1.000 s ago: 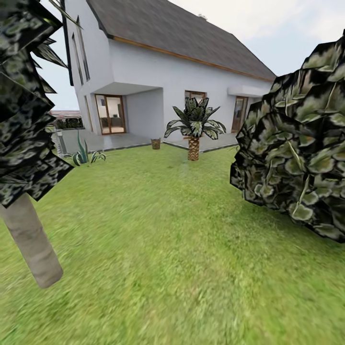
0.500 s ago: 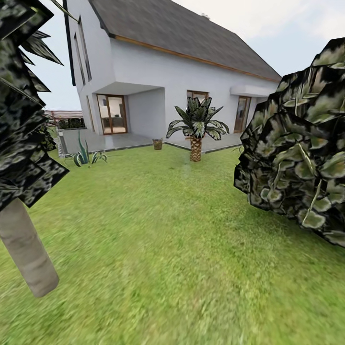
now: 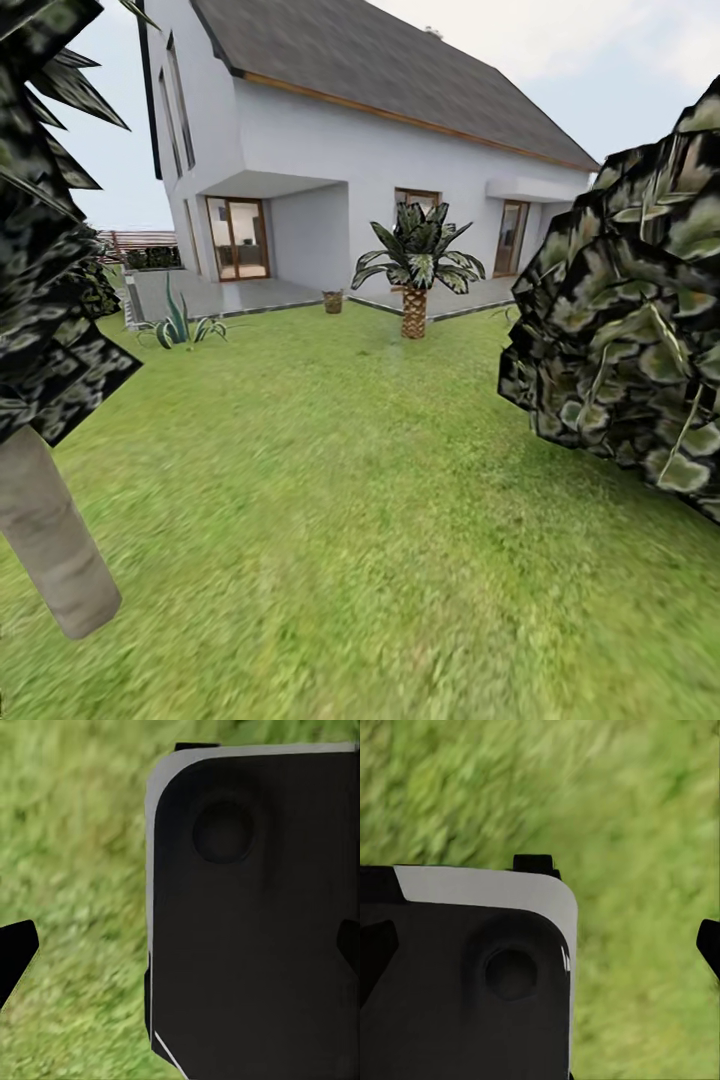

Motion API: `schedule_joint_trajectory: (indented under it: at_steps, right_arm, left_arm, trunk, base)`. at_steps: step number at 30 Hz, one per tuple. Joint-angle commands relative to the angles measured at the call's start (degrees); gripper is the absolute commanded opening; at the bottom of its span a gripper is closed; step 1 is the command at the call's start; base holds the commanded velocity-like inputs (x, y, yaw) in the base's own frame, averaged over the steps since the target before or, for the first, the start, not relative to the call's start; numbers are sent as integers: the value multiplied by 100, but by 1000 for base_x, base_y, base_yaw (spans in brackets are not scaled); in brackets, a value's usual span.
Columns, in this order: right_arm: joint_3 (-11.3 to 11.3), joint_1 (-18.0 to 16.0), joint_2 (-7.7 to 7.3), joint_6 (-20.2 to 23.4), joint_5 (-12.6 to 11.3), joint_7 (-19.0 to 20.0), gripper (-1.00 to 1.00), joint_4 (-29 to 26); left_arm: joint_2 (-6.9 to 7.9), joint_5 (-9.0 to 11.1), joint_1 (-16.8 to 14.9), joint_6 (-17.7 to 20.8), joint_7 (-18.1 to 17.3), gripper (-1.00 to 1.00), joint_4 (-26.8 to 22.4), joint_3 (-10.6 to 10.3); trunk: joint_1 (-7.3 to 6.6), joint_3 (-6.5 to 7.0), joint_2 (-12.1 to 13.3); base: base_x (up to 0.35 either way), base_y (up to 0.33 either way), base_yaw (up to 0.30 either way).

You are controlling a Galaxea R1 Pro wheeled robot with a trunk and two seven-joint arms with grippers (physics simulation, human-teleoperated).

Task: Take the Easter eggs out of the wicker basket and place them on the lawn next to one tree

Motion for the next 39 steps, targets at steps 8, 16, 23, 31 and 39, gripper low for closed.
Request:
schedule_joint_trajectory:
  at_steps: [8,16,23,31,39]
  right_arm:
    - [-1,-266,5,-38,-6,-10,100,6]
    - [-25,-400,-17,-33,-53,-17,100,6]
    - [-31,-400,-42,-39,-92,15,100,6]
    - [-38,-400,-22,-40,-94,17,100,6]
    - [-39,-400,-9,-40,-85,9,100,6]
  left_arm:
    - [-25,280,1,-6,-16,100,-229,-3]
    - [-27,322,4,-6,-14,100,-230,-3]
    - [-38,313,2,-8,-11,100,-222,-11]
    - [-39,302,2,-7,-9,100,-221,-20]
    - [-40,301,-2,-10,-9,100,-221,-21]
  trunk:
    - [3,-5,-2]
    - [3,-5,-2]
    - [3,-5,-2]
    - [3,-5,-2]
    - [3,14,-2]
  base:
    - [264,235,33]
    - [268,204,181]
    - [332,22,56]
    - [337,1,-166]
    - [337,0,-204]
